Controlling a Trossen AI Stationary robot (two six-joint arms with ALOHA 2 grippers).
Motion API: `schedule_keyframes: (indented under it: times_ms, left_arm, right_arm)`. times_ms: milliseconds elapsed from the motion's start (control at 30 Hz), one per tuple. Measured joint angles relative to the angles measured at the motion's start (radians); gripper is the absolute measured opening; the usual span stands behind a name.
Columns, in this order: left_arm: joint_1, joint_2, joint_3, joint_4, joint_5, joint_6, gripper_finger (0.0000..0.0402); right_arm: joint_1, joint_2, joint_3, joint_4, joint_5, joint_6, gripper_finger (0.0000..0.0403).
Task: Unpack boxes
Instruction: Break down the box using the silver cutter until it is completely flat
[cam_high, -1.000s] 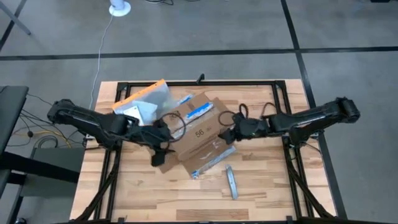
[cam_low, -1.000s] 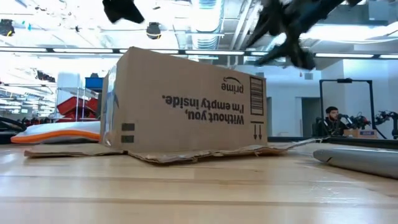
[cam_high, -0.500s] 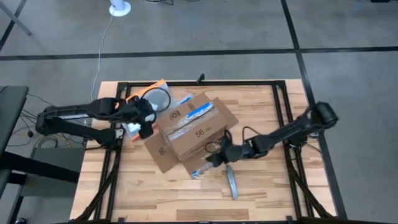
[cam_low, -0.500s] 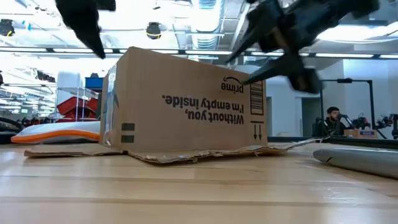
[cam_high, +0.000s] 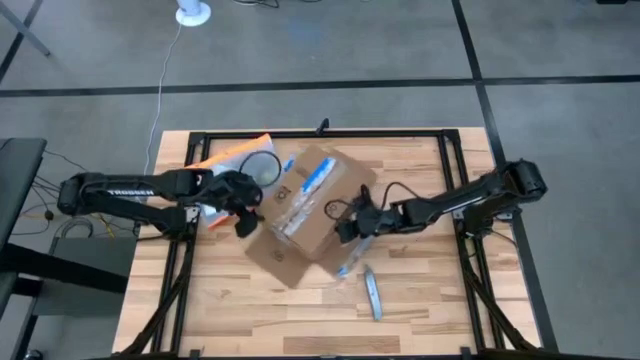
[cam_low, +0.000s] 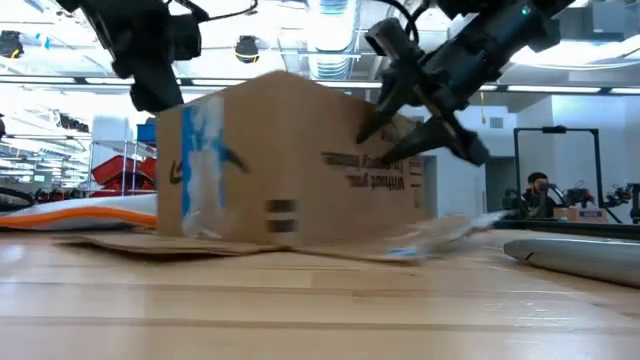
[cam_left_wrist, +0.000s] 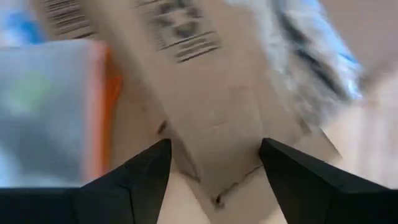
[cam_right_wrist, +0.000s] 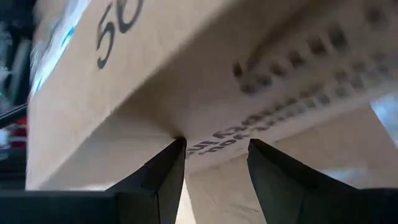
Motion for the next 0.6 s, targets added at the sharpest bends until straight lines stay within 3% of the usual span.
schedule_keyframes:
  times_ms: [133,333,467,600]
  left_arm:
    - [-0.125,0.054,-0.002,0.102,-0.012,-0.081,0.0237]
    - [-0.23,0.208,0.009,0.331,0.034,-0.106,0.0237]
    - [-0.266,0.24,0.097,0.226,0.025,-0.091,0.0237]
    - [-0.266,0.209,0.21,-0.002,-0.092,-0.038,0.0237]
  right_arm:
    - [-0.063,-0.085,0.0,-0.135,0.012,-0.037,0.0159]
    - [-0.193,-0.153,0.0,-0.182,0.013,-0.138,0.0159]
    - [-0.183,-0.244,0.001,-0.329,-0.093,-0.175,0.0159]
    - [-0.1,-0.356,0.002,-0.483,-0.093,-0.083,0.0159]
